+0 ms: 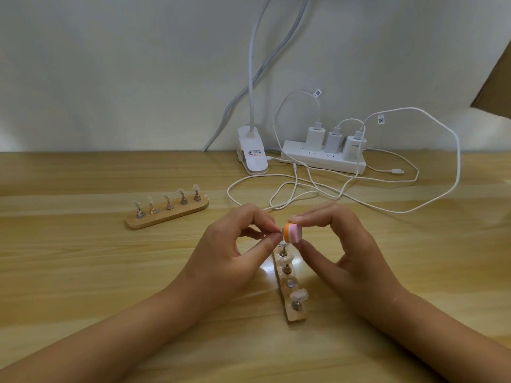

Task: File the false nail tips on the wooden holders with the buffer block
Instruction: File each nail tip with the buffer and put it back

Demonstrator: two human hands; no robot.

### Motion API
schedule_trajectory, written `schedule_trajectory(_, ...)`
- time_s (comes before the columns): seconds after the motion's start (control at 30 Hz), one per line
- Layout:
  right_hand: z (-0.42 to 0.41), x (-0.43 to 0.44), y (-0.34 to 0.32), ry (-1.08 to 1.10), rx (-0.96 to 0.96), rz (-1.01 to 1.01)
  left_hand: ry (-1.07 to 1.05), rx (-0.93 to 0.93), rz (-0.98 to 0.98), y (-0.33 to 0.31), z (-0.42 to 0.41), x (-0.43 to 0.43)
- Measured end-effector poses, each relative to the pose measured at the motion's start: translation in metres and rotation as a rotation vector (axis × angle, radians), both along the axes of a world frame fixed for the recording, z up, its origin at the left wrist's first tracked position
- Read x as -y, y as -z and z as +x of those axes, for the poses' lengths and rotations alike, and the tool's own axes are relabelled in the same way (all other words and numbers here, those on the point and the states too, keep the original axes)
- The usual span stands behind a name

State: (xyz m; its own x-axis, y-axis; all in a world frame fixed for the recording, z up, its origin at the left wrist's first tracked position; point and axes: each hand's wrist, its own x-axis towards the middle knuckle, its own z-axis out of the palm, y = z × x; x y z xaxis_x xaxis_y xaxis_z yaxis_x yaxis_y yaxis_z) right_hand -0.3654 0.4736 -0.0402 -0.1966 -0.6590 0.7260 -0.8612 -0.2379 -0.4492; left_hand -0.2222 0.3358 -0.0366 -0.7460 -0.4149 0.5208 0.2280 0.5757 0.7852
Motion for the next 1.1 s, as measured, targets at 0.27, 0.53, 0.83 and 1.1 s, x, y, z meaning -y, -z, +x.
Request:
schedule_trajectory(0.27,0.000,-0.001,-0.003,0.064,-0.133,0.002,-0.021,0.007,-0.017,-0.001,0.001,0.001)
schedule_trajectory(0.53,-0.009,0.001,-0.005,0.089,-0.086,0.024,-0.031,0.035,0.032,-0.001,0.003,0.000)
schedule_trajectory(0.83,-0.009,0.001,-0.008,0.177,-0.008,0.064,-0.029,0.049,0.096,-0.002,0.003,0.001)
schedule_trajectory(1.1,-0.006,-0.001,-0.009,0.238,-0.047,0.088,-0.022,0.039,0.079,0.000,0.003,0.002)
